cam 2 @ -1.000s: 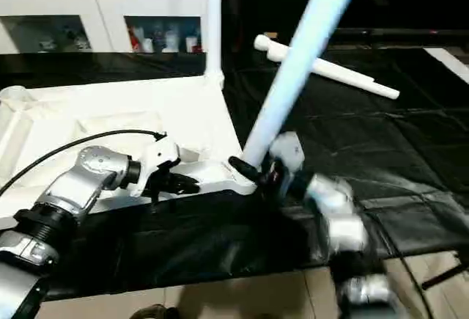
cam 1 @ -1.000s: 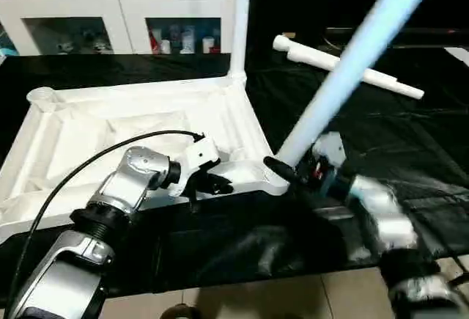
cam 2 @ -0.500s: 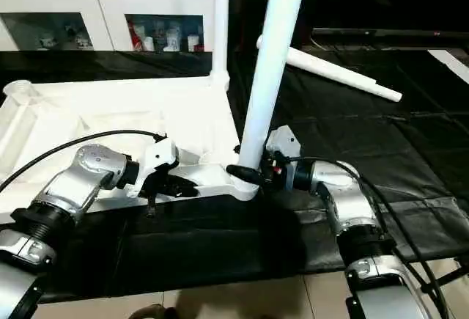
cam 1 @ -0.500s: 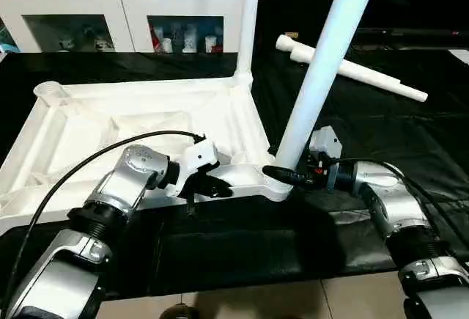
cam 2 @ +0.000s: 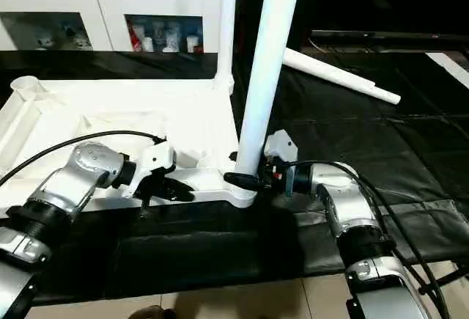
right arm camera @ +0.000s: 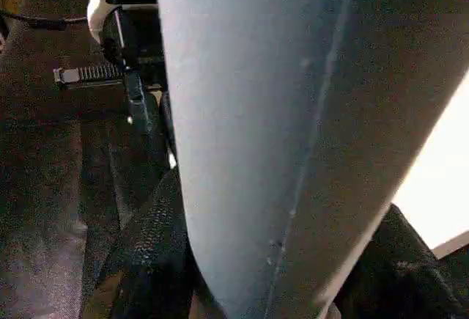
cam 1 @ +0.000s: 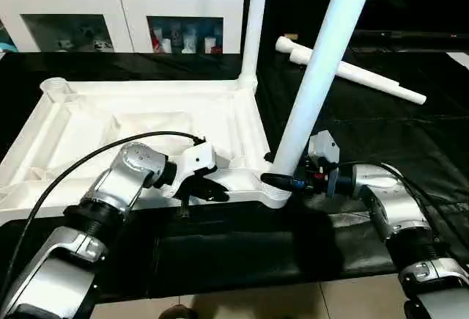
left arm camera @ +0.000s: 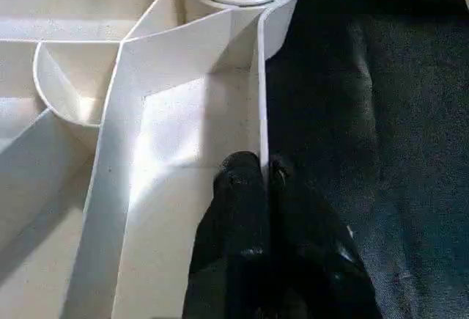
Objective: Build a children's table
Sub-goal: Insert table leg to table base
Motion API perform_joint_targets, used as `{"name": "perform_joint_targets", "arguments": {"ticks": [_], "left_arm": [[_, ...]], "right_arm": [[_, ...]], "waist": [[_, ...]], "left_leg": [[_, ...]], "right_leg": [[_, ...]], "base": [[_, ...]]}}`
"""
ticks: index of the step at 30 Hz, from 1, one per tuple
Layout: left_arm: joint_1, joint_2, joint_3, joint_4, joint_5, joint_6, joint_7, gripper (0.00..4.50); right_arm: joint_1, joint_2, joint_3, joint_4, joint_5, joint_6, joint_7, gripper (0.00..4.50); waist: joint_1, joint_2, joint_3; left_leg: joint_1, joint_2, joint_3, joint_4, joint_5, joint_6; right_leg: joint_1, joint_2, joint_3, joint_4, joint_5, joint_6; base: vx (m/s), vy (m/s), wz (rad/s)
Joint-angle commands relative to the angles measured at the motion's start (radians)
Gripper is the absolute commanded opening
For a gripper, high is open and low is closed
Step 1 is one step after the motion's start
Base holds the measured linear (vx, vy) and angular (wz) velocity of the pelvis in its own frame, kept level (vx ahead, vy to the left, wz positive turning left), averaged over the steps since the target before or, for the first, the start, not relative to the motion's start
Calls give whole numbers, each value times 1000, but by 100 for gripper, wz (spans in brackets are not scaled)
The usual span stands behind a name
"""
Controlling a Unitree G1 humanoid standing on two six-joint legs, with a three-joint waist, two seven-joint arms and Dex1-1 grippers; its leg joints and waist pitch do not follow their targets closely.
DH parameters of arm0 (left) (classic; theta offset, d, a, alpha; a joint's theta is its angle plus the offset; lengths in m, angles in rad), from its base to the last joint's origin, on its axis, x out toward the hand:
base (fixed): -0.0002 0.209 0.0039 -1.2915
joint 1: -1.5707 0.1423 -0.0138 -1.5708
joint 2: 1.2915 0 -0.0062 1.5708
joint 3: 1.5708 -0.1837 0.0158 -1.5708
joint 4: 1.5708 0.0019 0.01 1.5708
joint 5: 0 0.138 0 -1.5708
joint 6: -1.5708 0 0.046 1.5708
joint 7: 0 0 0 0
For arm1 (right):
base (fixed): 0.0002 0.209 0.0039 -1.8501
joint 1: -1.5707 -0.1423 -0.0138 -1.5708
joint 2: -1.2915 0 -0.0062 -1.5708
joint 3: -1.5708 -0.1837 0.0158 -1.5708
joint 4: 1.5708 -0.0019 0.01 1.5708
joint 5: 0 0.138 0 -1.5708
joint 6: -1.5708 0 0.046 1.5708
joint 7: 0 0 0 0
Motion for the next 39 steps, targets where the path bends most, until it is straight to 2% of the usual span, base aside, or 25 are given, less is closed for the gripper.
{"name": "perform_joint_targets", "arguments": {"ticks": [1,4,6,7,9,10,11,12,13,14,15,16,17,18,19,22,24,26,28,30,32,34,35,36,39], "left_arm": [[-45,-21,7,-6,-1,-19,30,0],[-52,-29,34,10,-7,5,82,0],[-72,-48,76,35,-5,40,186,0],[-88,-65,102,49,-3,73,260,0],[-121,-104,154,71,-12,141,387,0],[-123,-107,158,72,-14,145,394,0],[-143,-139,192,76,-29,189,466,0],[-165,-182,227,71,-46,240,543,0],[-179,-210,249,66,-57,272,593,0],[-195,-267,260,40,-62,306,655,0],[-195,-267,260,40,-62,306,655,0],[-200,-294,260,21,-63,319,672,0],[-202,-320,254,-5,-61,338,682,0],[-199,-335,246,-34,-57,353,683,0],[-193,-341,234,-60,-47,363,682,0],[-185,-336,230,-77,-33,377,694,0],[-178,-330,235,-82,-26,394,713,0],[-170,-321,233,-85,-22,397,719,0],[-163,-313,228,-94,-23,399,715,0],[-161,-308,224,-98,-23,399,711,0],[-159,-306,221,-101,-22,400,707,0],[-152,-301,216,-113,-26,412,699,0],[-150,-300,215,-117,-28,415,699,0],[-149,-300,214,-119,-29,417,697,0],[-145,-298,211,-126,-32,421,692,0]], "right_arm": [[55,20,71,44,-49,53,20,195],[53,30,52,46,-49,74,-37,195],[34,50,27,74,-66,85,-147,195],[17,67,7,97,-77,91,-233,195],[-16,106,-32,135,-84,112,-386,195],[-18,109,-35,138,-84,114,-396,195],[-45,138,-64,168,-79,129,-501,195],[-83,174,-89,210,-78,143,-619,195],[-108,198,-105,238,-79,152,-696,195],[-165,244,-114,297,-87,156,-810,195],[-165,244,-114,297,-87,156,-810,195],[-195,269,-124,327,-78,166,-855,195],[-226,296,-139,357,-69,174,-896,195],[-251,316,-147,382,-65,180,-920,195],[-268,329,-148,399,-72,178,-935,195],[-281,341,-153,412,-88,170,-954,195],[-293,355,-171,434,-83,167,-975,195],[-298,361,-177,449,-86,164,-986,195],[-304,363,-179,464,-90,164,-984,195],[-308,363,-176,471,-96,167,-981,195],[-308,363,-179,474,-95,171,-980,195],[-310,363,-181,482,-101,183,-964,195],[-311,364,-184,485,-102,182,-962,195],[-312,365,-187,489,-101,180,-960,230],[-318,363,-192,498,-103,176,-960,253]], "waist": [[-7,8,-56],[-6,10,-54],[-9,8,-51],[-15,5,-48],[-20,3,-47],[-25,4,-46],[-31,-1,-45],[-41,13,-47],[-50,9,-51],[-54,12,-51],[-60,16,-51],[-63,15,-53],[-62,19,-54],[-64,16,-54],[-66,8,-57],[-60,5,-64],[-55,6,-68],[-51,9,-69],[-45,14,-74],[-40,17,-78],[-38,18,-80],[-37,17,-79],[-38,16,-77],[-38,17,-75],[-42,18,-69]], "left_leg": [[47,61,-34,-86,-464,-43],[50,61,-37,-88,-493,-53],[52,61,-39,-88,-522,-63],[57,57,-43,-86,-554,-80],[65,53,-48,-80,-590,-91],[63,53,-50,-82,-592,-92],[58,53,-53,-85,-595,-92],[60,54,-58,-89,-625,-105],[48,53,-64,-96,-626,-106],[44,52,-62,-97,-619,-106],[42,51,-59,-98,-619,-99],[41,51,-59,-98,-613,-90],[39,50,-55,-97,-591,-78],[37,51,-54,-96,-578,-72],[23,48,-51,-95,-521,-55],[18,46,-38,-87,-409,-13],[18,47,-28,-77,-315,28],[20,46,-24,-73,-288,43],[20,49,-24,-71,-241,48],[23,50,-20,-65,-161,71],[22,49,-18,-60,-118,92],[22,49,-17,-60,-117,101],[23,50,-18,-61,-135,98],[24,52,-19,-64,-162,87],[27,53,-21,-71,-228,51]], "right_leg": [[7,-66,29,-91,-400,-219],[4,-67,28,-93,-429,-213],[0,-68,28,-97,-470,-202],[-10,-69,25,-103,-541,-186],[-15,-71,18,-115,-625,-151],[-14,-70,17,-115,-632,-146],[-10,-71,11,-115,-638,-140],[-13,-68,7,-114,-614,-145],[4,-65,-3,-110,-570,-143],[6,-64,-5,-108,-545,-151],[6,-68,-13,-112,-508,-161],[11,-71,-16,-113,-500,-160],[10,-75,-14,-116,-475,-168],[11,-77,-12,-116,-460,-174],[19,-79,-12,-111,-418,-178],[22,-79,-4,-105,-317,-198],[22,-77,-2,-98,-239,-227],[20,-74,-4,-98,-235,-234],[26,-71,-5,-87,-174,-247],[28,-64,-8,-71,-29,-286],[33,-65,-9,-62,42,-308],[36,-66,-11,-62,46,-316],[36,-67,-11,-65,15,-315],[36,-69,-11,-70,-28,-310],[33,-67,-11,-80,-127,-285]], "base": [[0,0,0],[0,0,0],[0,0,0],[0,0,0],[-71,6,-3],[-65,20,-7],[-52,35,-10],[-52,35,-10],[0,0,0],[-22,57,-19],[-22,57,-19],[-22,51,-16],[0,0,0],[0,0,0],[0,0,0],[0,0,0],[0,0,0],[56,-33,-1],[63,-33,-1],[62,-24,1],[26,-7,1],[0,0,0],[0,0,0],[0,0,0],[0,0,0]]}}
